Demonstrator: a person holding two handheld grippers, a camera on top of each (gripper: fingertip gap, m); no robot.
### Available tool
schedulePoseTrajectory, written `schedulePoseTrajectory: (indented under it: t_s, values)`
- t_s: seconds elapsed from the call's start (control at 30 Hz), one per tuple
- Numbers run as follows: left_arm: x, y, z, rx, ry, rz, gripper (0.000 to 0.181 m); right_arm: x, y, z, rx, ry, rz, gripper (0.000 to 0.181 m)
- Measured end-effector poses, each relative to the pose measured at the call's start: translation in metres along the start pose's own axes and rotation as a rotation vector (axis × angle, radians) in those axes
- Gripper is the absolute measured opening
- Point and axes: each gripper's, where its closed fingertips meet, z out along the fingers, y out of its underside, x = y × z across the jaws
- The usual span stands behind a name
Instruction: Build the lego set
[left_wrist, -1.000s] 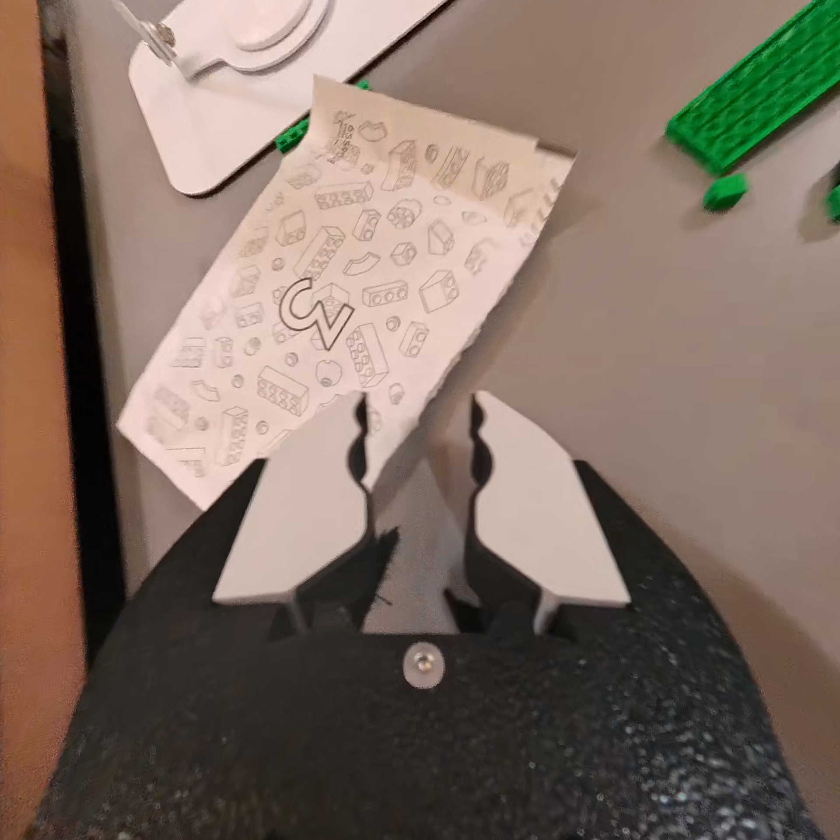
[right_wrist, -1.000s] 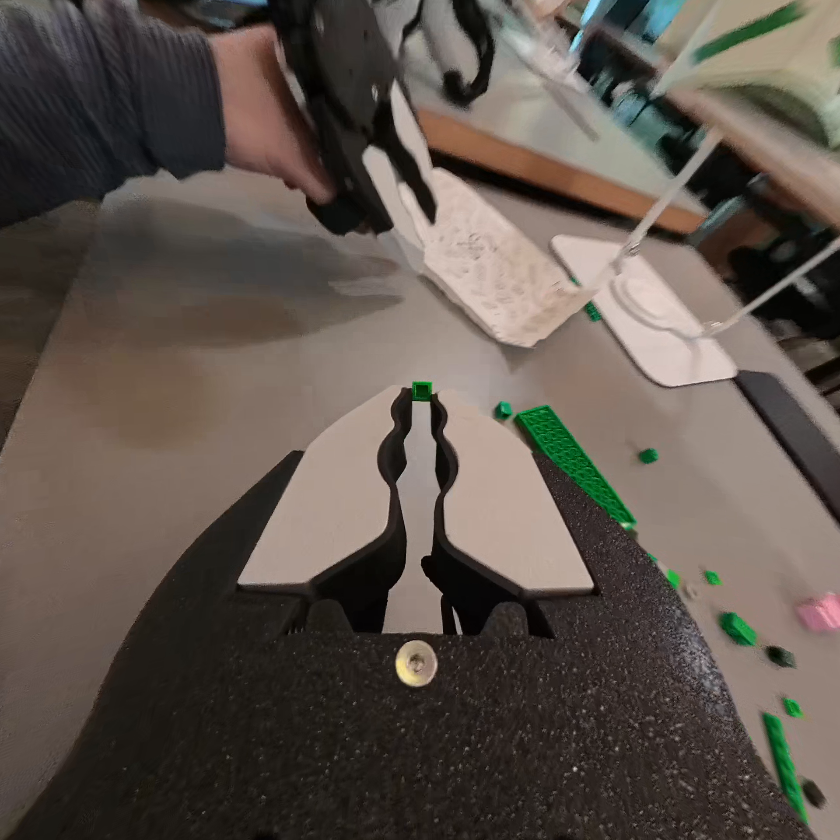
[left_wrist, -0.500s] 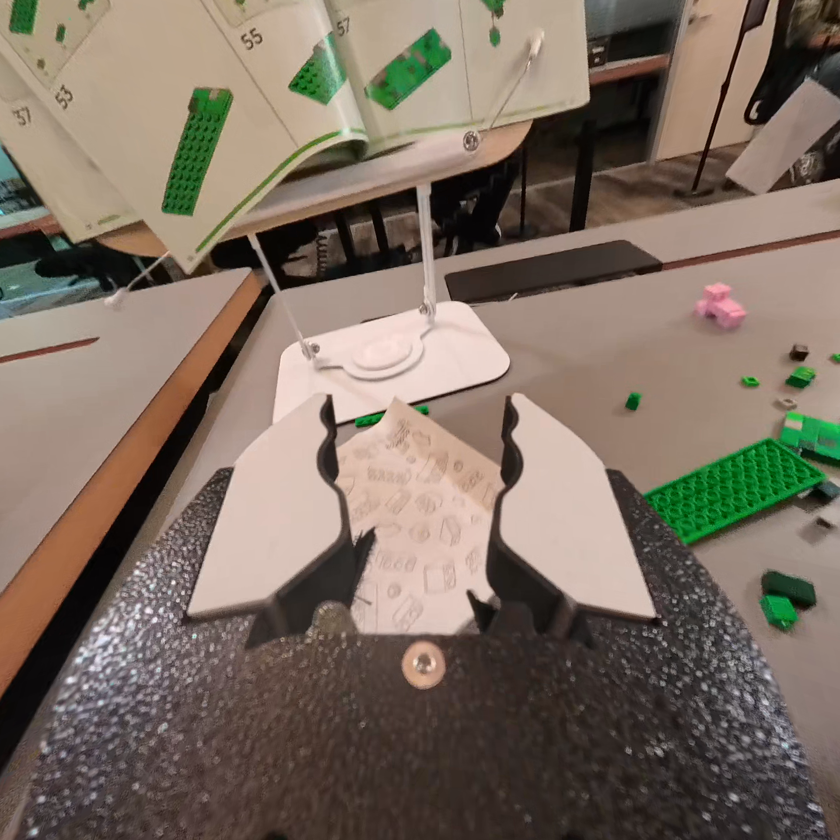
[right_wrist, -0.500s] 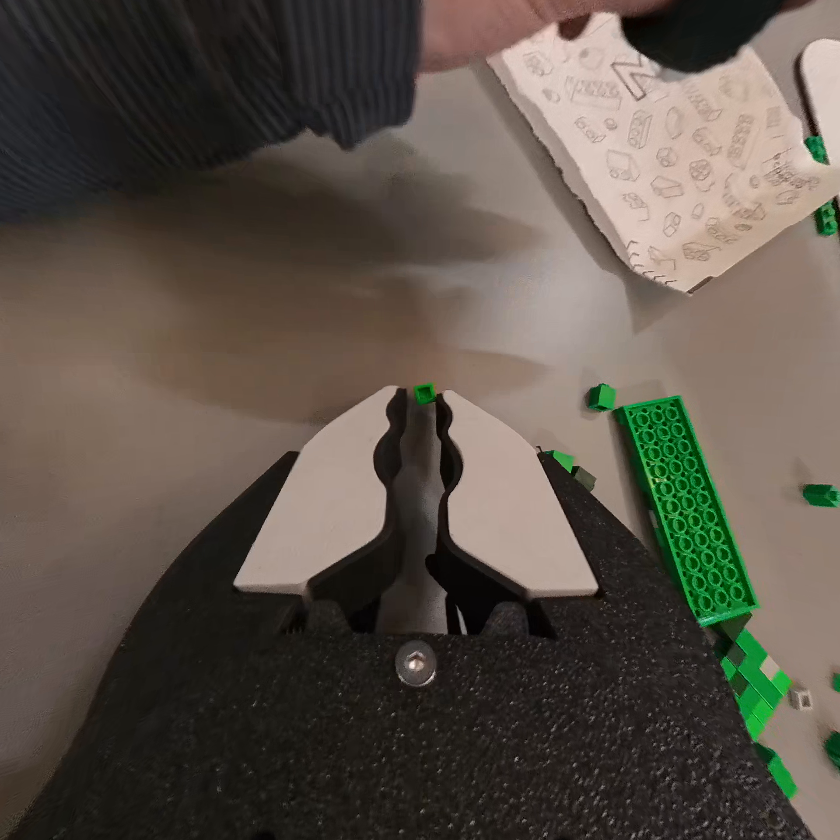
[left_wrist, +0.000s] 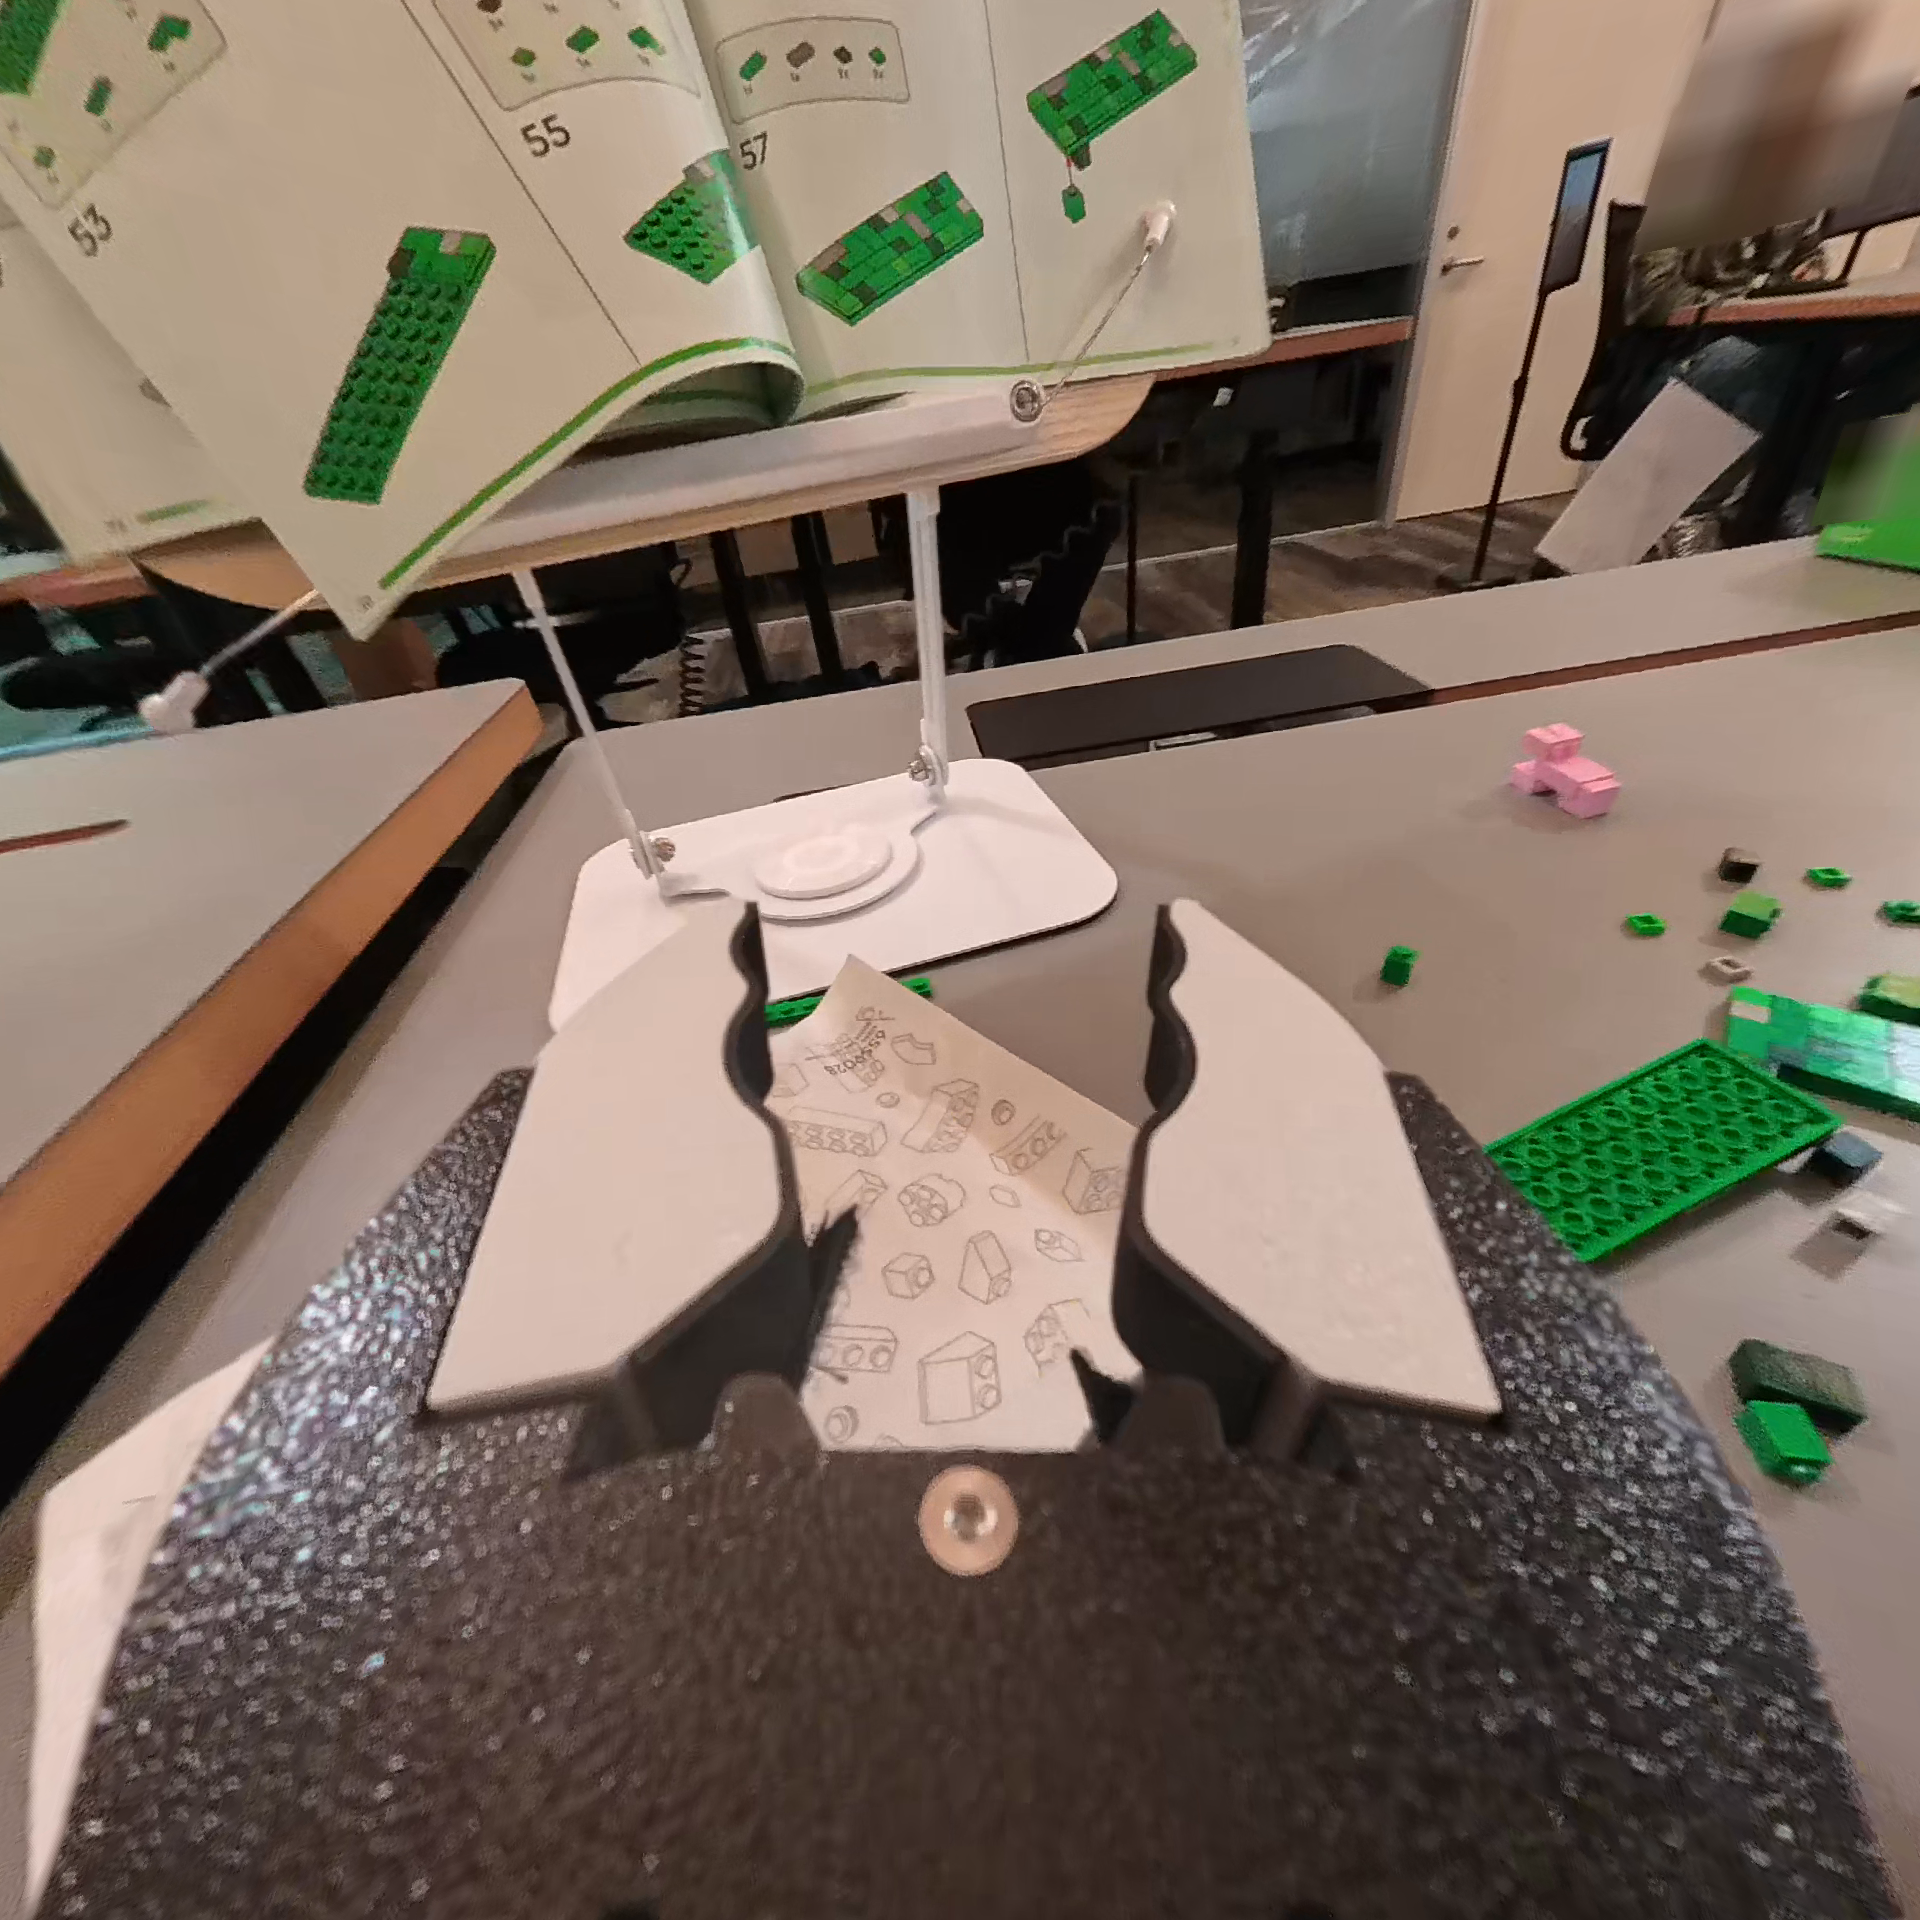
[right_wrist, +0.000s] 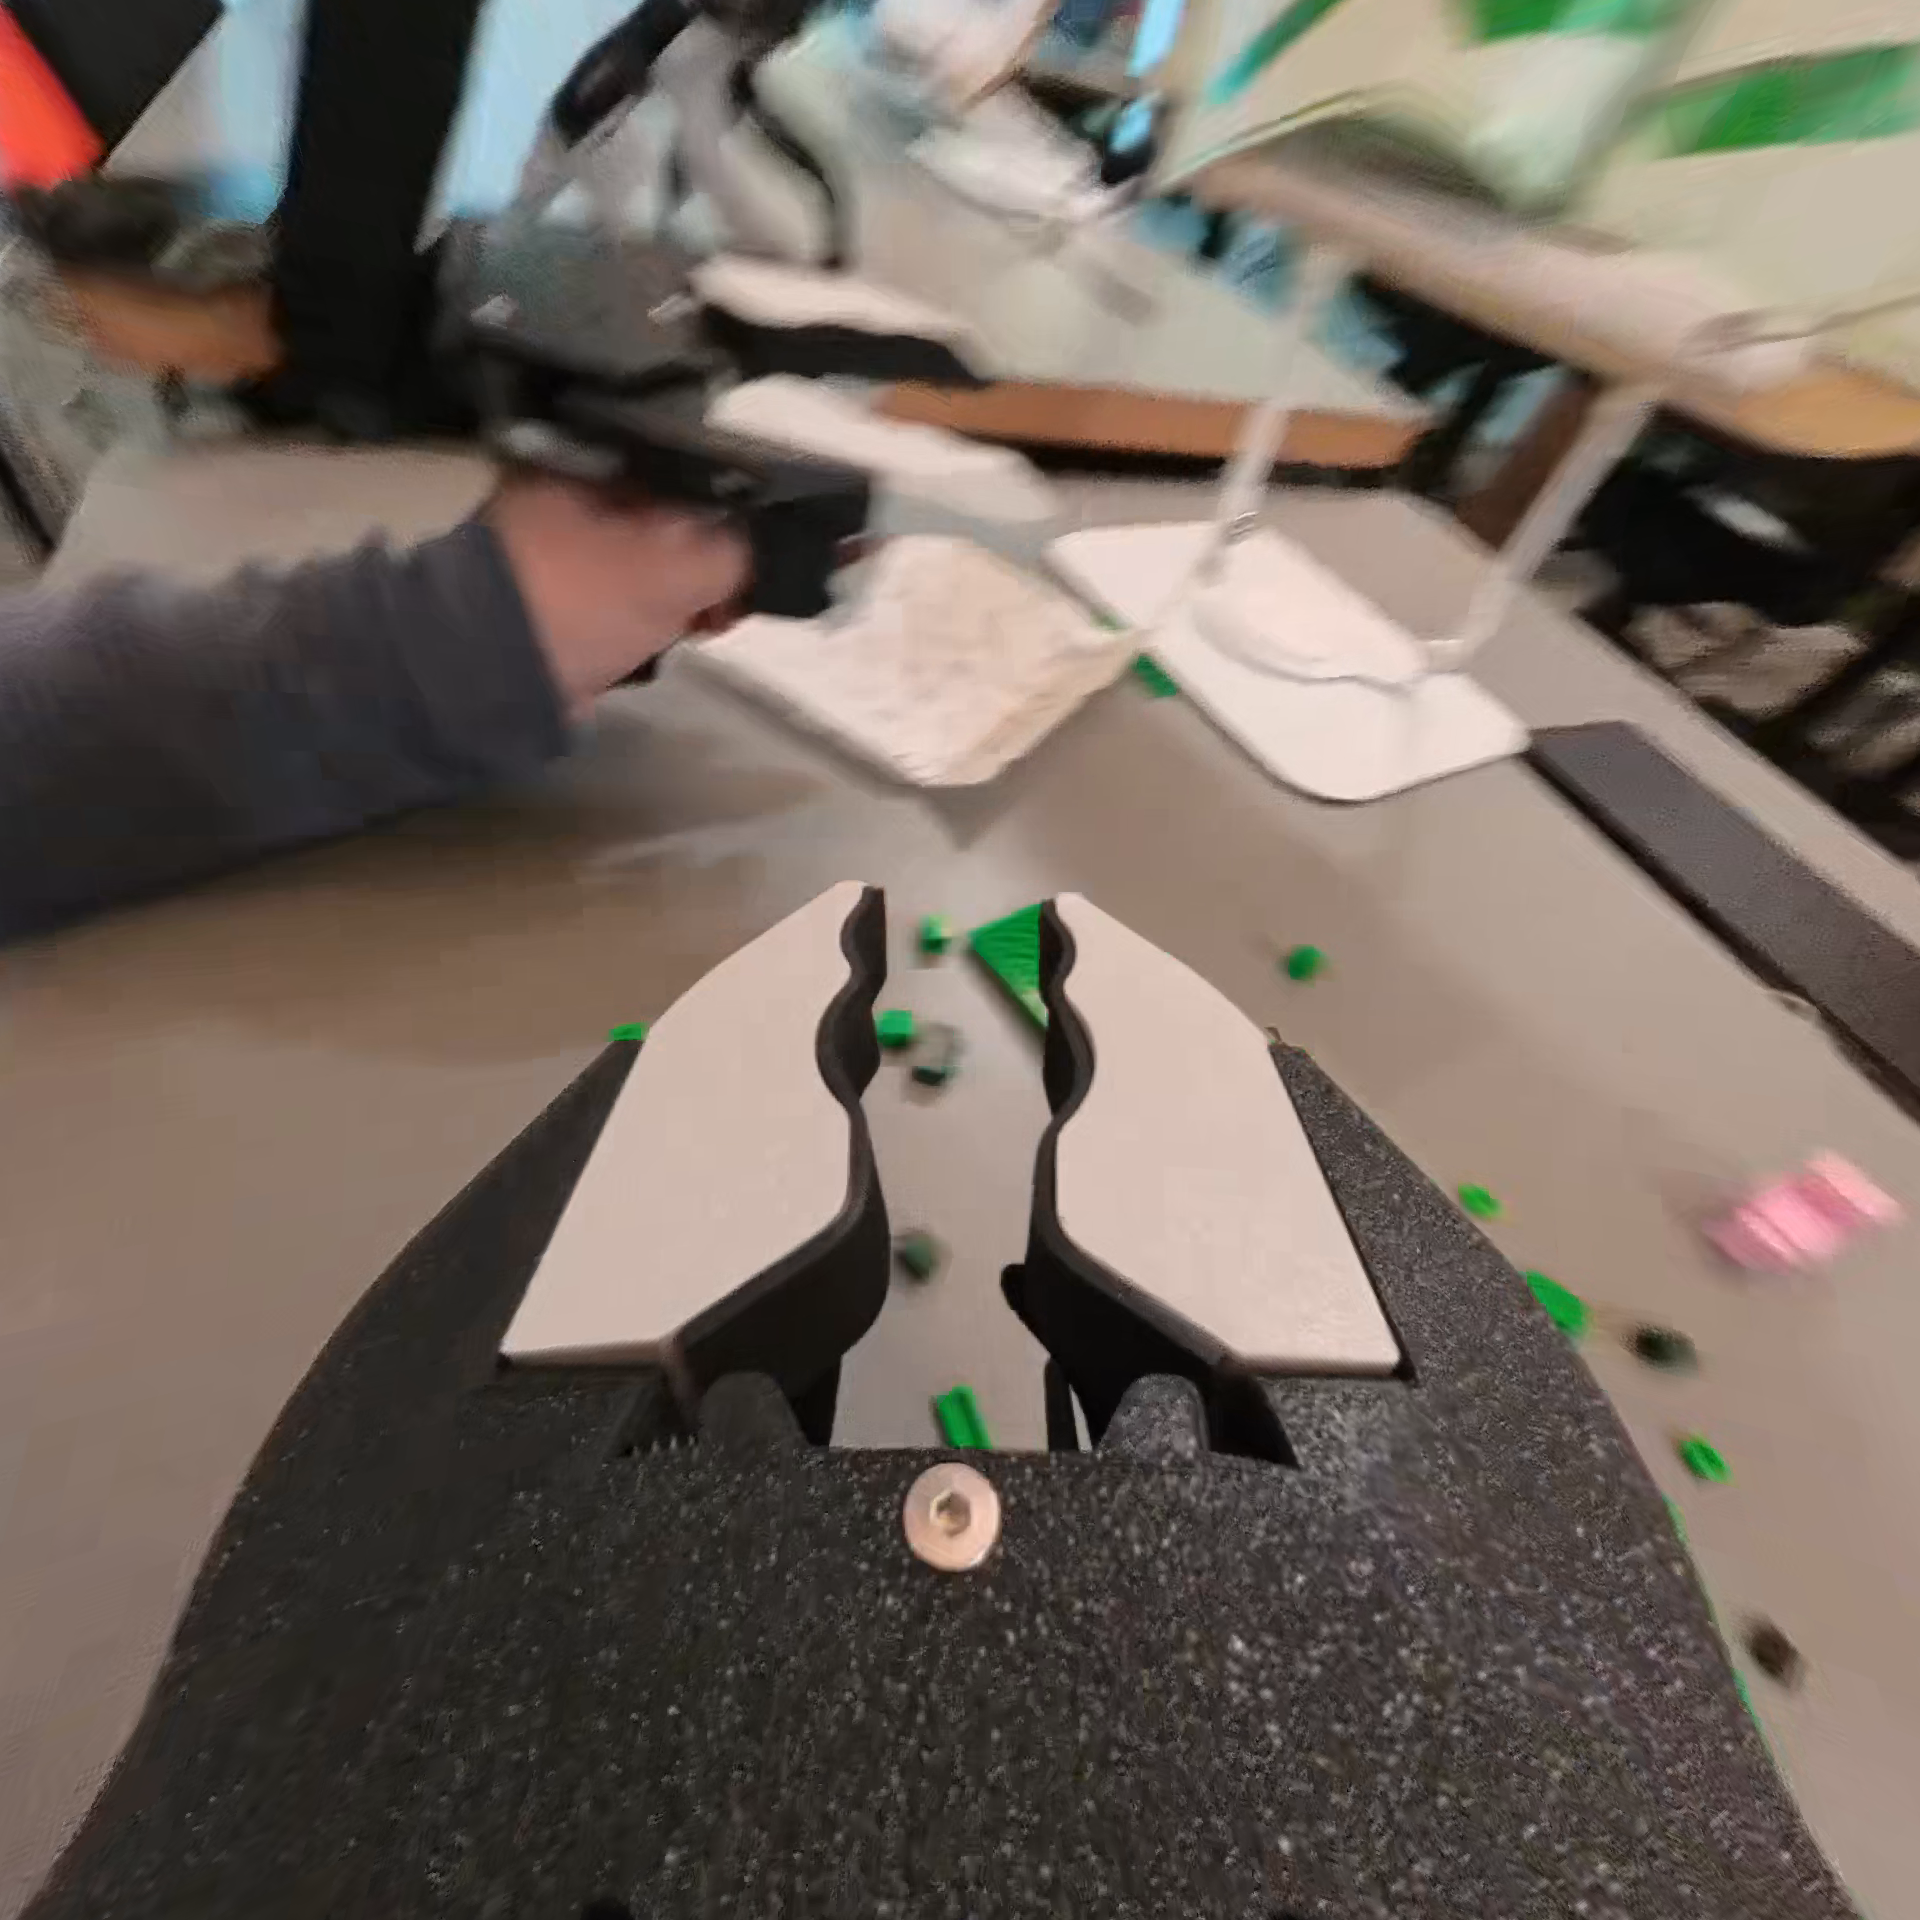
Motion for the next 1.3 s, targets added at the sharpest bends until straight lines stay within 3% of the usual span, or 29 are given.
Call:
schedulePoseTrajectory:
  t_s: [0.13, 0.33, 0.4, 0.57, 0.67, 0.9, 0.97, 1.07, 1.17, 1.3]
  values:
    - [0.006, 0.001, 0.002, -0.004, 0.041, -0.053, 0.071, 0.062, 0.001, -0.042, 0.175, 0.27, 0.112, 0.032]
    - [0.018, 0.001, 0.003, 0.005, 0.091, -0.057, 0.063, 0.071, 0.007, -0.058, 0.214, 0.388, 0.019, 0.028]
    - [0.02, -0.001, 0.002, 0.019, 0.102, -0.057, 0.058, 0.065, 0.007, -0.055, 0.204, 0.385, -0.029, 0.026]
    - [0.032, 0.001, 0.0, 0.015, 0.201, -0.053, 0.011, 0.06, 0.007, -0.052, 0.196, 0.374, -0.077, 0.019]
    - [0.034, 0.006, 0.001, -0.008, 0.221, -0.057, 0.0, 0.061, 0.01, -0.051, 0.187, 0.377, -0.079, 0.018]
    - [0.037, 0.005, 0.001, -0.001, 0.218, -0.008, 0.0, 0.064, 0.014, -0.05, 0.148, 0.349, -0.096, 0.013]
    - [0.039, 0.005, 0.001, -0.004, 0.216, 0.004, 0.0, 0.074, 0.015, -0.053, 0.128, 0.375, -0.094, 0.022]
    - [0.041, 0.004, 0.001, 0.003, 0.222, 0.014, 0.0, 0.09, 0.016, -0.061, 0.094, 0.378, -0.098, 0.02]
    - [0.048, 0.001, 0.0, 0.014, 0.251, 0.022, 0.003, 0.098, 0.025, -0.064, 0.033, 0.312, -0.06, 0.016]
    - [0.055, 0.003, 0.0, 0.003, 0.287, 0.04, 0.006, 0.082, 0.049, -0.051, -0.117, 0.078, -0.017, 0.018]
